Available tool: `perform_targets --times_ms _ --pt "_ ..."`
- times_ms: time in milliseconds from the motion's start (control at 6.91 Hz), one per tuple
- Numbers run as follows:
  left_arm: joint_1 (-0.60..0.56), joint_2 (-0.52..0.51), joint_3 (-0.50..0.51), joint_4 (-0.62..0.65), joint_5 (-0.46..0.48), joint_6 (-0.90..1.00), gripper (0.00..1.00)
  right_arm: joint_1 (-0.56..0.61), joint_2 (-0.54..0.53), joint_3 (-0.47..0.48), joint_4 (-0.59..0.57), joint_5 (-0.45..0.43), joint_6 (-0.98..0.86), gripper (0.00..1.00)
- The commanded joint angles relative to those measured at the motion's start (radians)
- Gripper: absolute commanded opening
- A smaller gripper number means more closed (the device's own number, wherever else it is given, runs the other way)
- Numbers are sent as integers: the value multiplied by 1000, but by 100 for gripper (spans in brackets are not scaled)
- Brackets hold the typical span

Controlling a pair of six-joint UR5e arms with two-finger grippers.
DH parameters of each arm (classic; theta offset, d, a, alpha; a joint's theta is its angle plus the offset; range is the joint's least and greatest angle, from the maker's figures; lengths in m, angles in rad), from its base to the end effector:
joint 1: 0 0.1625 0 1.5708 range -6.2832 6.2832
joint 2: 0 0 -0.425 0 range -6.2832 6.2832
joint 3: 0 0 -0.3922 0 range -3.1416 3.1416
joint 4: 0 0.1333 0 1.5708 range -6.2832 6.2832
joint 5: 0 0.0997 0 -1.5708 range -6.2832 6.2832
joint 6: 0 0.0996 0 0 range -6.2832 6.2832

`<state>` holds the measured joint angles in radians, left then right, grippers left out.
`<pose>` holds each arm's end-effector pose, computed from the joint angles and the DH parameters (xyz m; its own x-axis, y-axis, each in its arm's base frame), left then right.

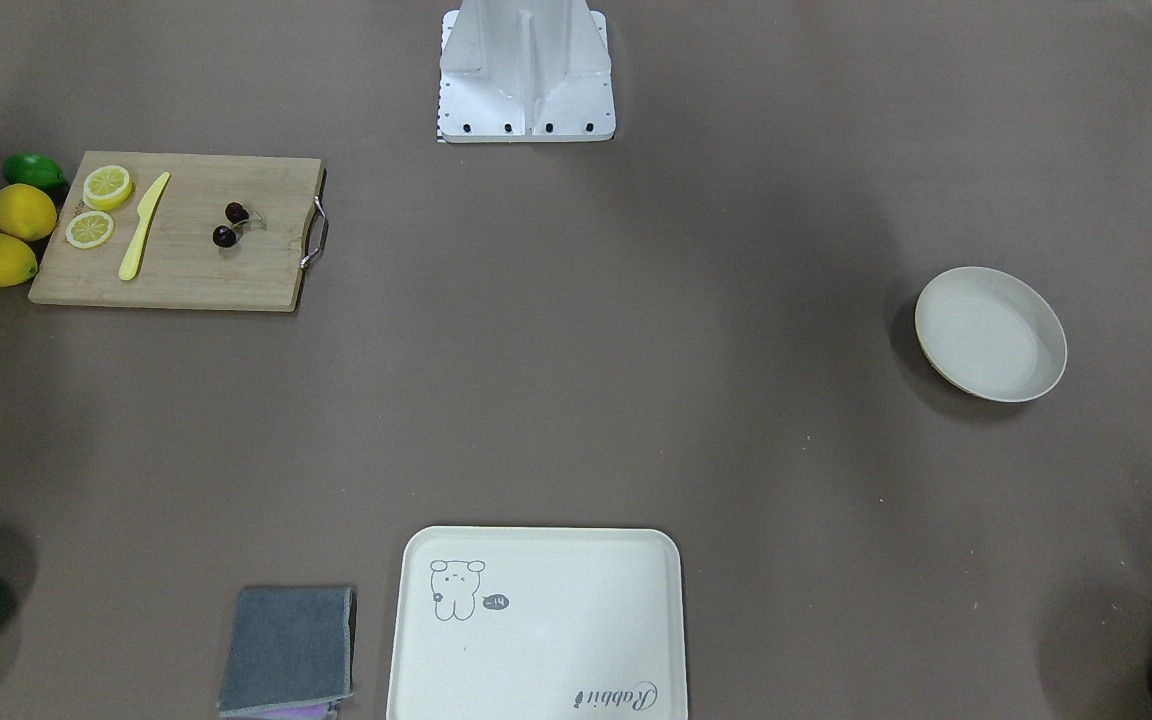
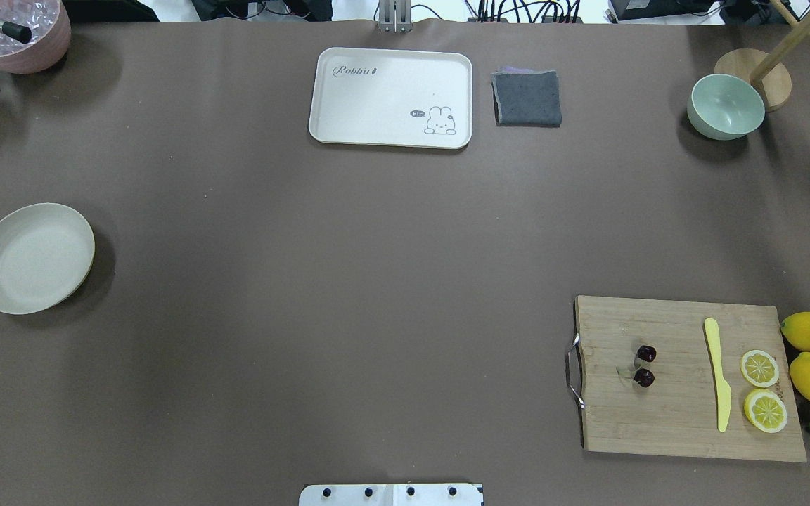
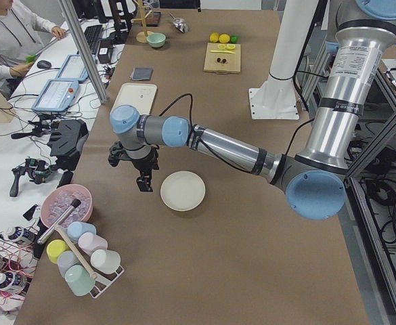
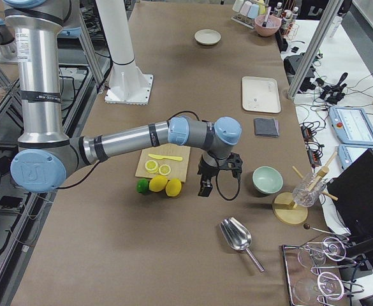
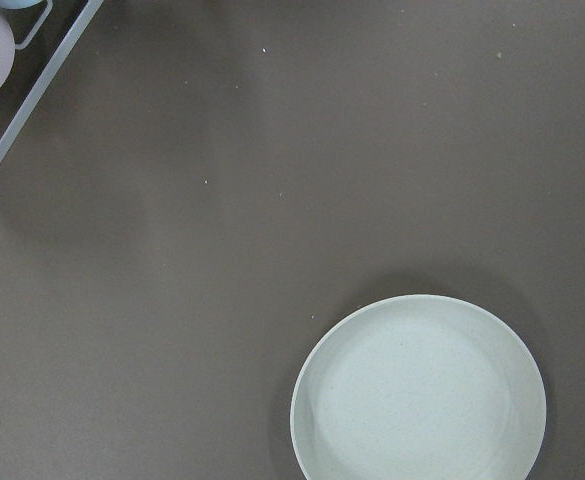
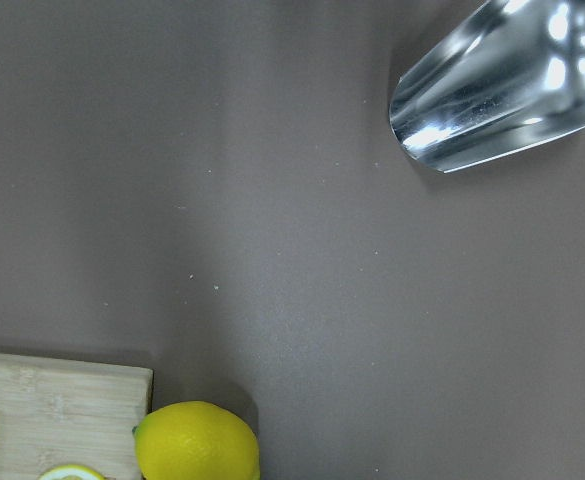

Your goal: Place red cherry on plate

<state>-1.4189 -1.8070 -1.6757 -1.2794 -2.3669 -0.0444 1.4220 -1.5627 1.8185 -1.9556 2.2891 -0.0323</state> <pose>0.0252 -0.5749 0.5091 0.6921 0.0970 -0.7153 -0.1205 0.9925 0.0180 -0.0030 -0.4769 0.5754 0.7520 -0.0596 0.6565 0.1714 0.9793 -0.1075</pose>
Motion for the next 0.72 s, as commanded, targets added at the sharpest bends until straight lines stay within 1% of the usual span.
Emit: perform_targets --times_ms 0,289,434,579 --pt "0 0 -1 0 0 0 98 0 1 1 9 1 2 100" --pt "1 -3 5 -2 0 0 98 -5 26 -5 12 -14 3 100" --pt "0 -5 2 -3 0 1 98 -6 27 -14 12 -11 65 100" --pt "1 -5 4 -3 0 6 98 -6 33 -15 20 -4 77 100"
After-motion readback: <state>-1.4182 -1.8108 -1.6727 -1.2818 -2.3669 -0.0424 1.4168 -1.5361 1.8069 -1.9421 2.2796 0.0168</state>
